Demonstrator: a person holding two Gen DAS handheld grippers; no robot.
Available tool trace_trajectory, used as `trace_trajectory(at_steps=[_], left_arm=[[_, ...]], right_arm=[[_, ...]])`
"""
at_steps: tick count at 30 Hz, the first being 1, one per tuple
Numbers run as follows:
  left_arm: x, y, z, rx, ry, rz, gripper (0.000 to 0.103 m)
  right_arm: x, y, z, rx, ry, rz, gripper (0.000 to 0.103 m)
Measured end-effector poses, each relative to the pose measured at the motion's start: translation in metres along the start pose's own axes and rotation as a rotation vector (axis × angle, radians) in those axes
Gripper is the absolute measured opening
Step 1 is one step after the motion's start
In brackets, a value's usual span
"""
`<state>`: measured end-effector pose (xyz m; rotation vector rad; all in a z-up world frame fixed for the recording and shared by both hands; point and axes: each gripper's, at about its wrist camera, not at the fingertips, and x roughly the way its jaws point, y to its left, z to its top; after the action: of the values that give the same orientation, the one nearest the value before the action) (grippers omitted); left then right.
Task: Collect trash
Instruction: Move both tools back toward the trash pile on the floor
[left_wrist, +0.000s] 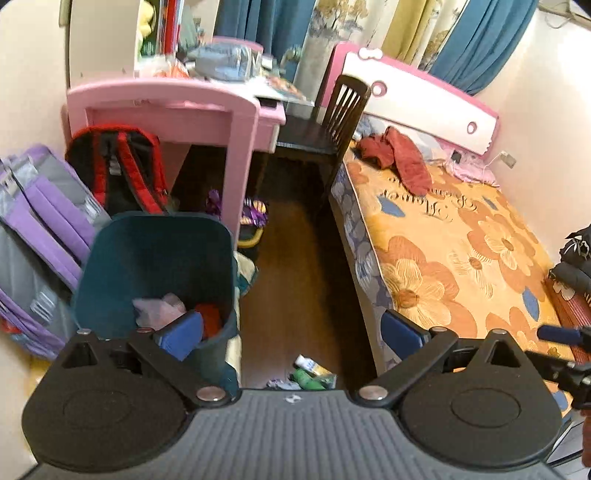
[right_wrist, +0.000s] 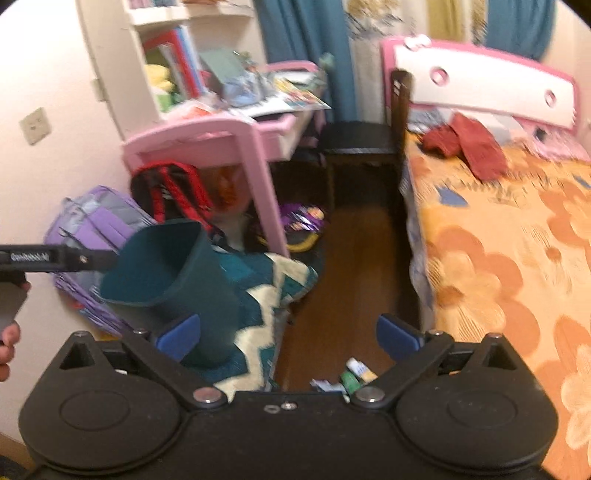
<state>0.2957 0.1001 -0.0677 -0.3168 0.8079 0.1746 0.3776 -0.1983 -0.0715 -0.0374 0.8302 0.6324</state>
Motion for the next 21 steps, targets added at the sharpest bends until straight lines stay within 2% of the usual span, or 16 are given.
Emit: trace_trajectory(at_steps=[5, 10, 21], left_arm=[[0.038, -0.033, -0.02, -0.03, 0.041, 0.031, 0.103], [0.092, -0.059, -0.043, -0.057, 0.118, 0.047, 0.103], [0.233, -0.076, -0.121, 0.002, 0.233, 0.097, 0.103]], right_arm=[[0.019, -0.045, -0.034, 0.013, 0.063, -0.035, 0.102], [0.053, -0.075, -0.073, 0.019, 0.142, -0.055, 0.102], [0.168, -0.119, -0.197, 0.089, 0.33, -0.09, 0.101]])
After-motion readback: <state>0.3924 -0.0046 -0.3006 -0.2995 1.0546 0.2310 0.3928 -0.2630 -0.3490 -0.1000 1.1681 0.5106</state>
